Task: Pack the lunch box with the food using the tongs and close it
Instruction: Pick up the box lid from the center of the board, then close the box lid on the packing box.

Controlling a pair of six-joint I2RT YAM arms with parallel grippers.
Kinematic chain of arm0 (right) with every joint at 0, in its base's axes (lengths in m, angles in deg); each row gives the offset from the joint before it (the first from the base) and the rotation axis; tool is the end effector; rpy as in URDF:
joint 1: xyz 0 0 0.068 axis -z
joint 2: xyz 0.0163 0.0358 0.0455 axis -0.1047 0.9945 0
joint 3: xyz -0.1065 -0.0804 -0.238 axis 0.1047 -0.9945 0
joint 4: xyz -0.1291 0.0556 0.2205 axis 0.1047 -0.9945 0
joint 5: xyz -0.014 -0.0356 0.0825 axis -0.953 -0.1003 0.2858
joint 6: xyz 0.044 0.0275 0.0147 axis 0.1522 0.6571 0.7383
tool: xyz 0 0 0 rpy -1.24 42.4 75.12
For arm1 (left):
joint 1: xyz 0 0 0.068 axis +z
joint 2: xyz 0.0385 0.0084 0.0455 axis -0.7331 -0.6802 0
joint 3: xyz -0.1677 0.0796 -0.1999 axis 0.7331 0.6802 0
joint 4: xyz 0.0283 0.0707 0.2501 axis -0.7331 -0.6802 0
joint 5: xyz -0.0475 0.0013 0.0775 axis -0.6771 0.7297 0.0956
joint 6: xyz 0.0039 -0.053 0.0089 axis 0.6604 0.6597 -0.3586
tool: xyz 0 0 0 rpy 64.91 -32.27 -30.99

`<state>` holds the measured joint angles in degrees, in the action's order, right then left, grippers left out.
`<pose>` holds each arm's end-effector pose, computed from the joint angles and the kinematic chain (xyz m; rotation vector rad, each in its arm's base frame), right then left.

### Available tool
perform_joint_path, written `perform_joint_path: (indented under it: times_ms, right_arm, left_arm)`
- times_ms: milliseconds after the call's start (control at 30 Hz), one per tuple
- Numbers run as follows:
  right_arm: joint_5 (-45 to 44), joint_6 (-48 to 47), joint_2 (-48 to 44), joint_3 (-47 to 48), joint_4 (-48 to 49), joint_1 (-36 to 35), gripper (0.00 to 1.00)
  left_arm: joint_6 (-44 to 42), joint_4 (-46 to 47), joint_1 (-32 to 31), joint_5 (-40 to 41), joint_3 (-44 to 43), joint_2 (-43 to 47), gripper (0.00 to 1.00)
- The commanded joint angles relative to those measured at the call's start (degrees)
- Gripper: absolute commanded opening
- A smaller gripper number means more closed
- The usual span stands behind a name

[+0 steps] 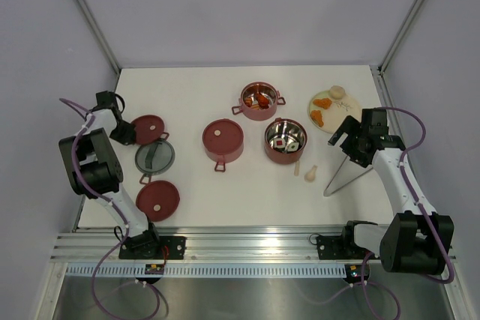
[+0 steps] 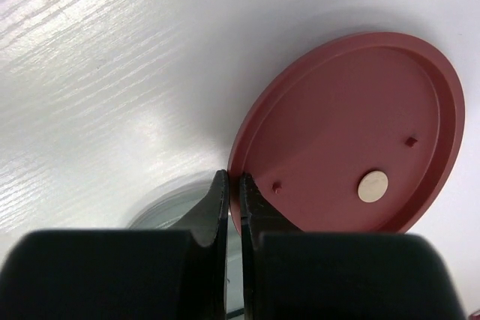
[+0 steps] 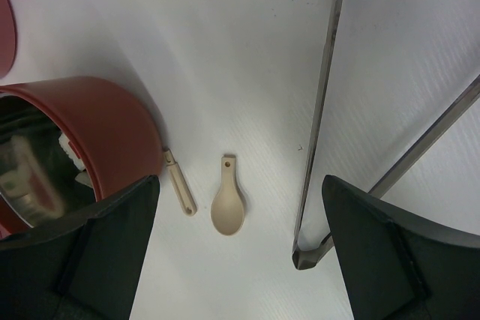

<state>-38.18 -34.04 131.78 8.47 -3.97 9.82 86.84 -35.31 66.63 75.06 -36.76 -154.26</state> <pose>0.2344 -0.0147 0.2501 0.7143 2.4210 0.2139 0.3436 0.1257 0.1803 -1.5119 2.2954 0.0230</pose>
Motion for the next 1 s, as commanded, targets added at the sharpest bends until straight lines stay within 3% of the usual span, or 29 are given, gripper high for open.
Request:
perform_joint_path:
  times_ms: [0,200,367,700,967]
  right_arm:
    - [-0.29,-0.62,-1.35,1.90,-0.59,0.23,0.98]
    - [0.06,-0.10,-1.70,3.13,-1.30,0.23,0.97]
    - [0.33,0.34,-2.22,4.01,-1.83,0.14,0.97]
    - [-0.11,0.78,-3.37,5.67,-3.85,0.14,0.97]
    - [-1.08,0.69,-4.77,6.56,-6.66,0.14,0.96]
  left_arm:
    - [-1.69,0.09,-1.11,-0.90,-1.65,5.45,0.00]
    - [-4.68,-2.37,-6.29,-0.73,-7.63,9.49,0.00]
    - [-7.84,-7.20,-15.34,1.29,-18.34,8.88,0.00]
    - [-10.40,-15.55,-33.18,-0.19,-45.05,-7.88,0.00]
    - [-12.68,-11.87,-40.14,-2.30,-54.57,-18.96,0.00]
